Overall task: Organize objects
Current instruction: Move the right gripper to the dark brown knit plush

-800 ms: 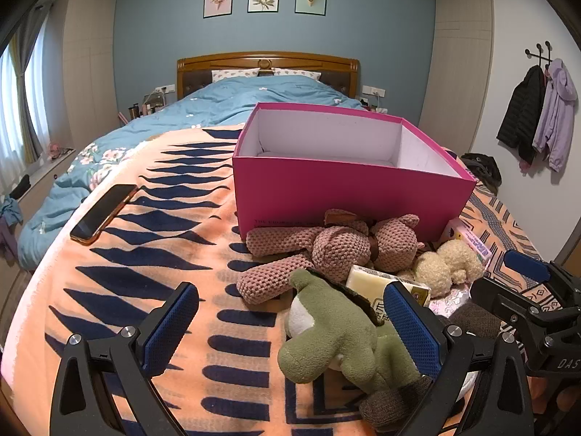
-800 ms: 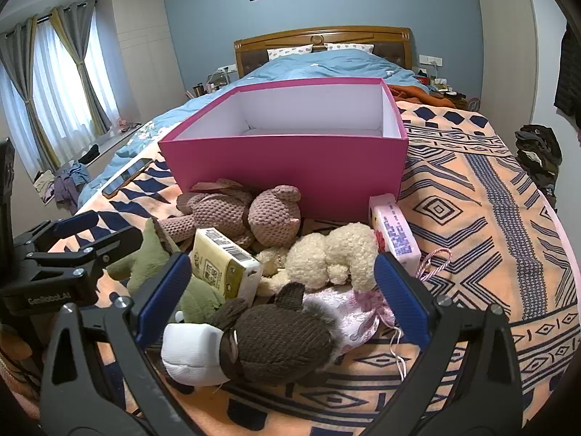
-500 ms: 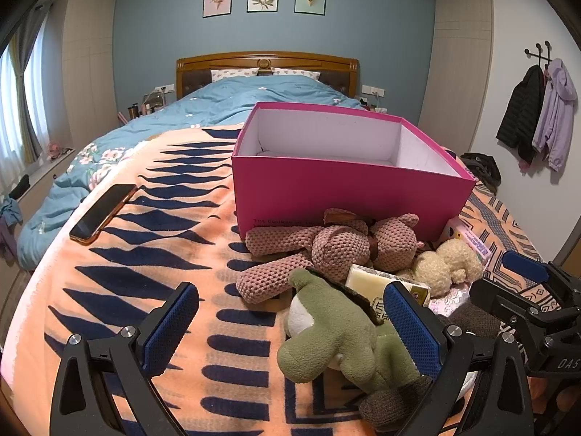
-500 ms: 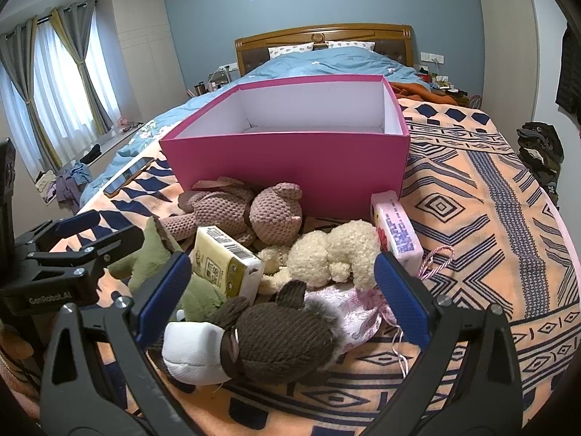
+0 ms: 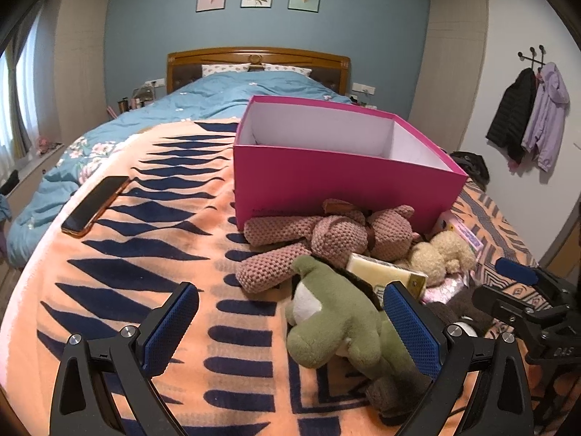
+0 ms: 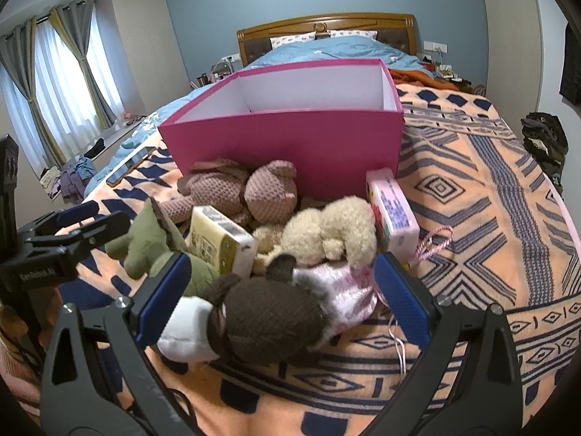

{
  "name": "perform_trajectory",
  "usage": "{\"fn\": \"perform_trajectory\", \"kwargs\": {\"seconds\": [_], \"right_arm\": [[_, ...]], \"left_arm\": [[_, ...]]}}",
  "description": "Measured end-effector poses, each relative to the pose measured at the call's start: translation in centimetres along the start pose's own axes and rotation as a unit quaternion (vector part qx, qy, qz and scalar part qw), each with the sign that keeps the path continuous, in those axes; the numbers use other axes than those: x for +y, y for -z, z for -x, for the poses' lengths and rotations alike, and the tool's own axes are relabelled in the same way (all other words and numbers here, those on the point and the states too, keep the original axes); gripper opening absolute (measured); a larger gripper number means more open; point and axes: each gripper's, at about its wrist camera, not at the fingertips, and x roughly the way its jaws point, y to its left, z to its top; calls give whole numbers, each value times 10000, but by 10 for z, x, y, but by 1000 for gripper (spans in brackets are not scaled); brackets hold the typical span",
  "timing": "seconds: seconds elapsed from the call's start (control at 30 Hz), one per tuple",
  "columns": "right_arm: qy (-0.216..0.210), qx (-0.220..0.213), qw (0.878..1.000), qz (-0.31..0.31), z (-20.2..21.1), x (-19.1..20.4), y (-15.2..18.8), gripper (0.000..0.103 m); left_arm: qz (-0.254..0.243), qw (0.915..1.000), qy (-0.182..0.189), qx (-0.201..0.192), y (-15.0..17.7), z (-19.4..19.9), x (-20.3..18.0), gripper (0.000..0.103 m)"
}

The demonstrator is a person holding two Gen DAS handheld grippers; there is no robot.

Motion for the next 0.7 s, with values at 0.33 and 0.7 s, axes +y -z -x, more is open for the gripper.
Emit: {"fn": "perform_trajectory", "kwargs": {"seconds": [0.33,0.7], "right_arm": [[-506,379,9976,-293,-3,-19,19,101],[-1128,666,9911,-250,-16,-9,20,62]], "left_arm": [[-467,9971,572,190,15,6,-16,103],[-746,9935,800,329,22,7,-29,103]]}}
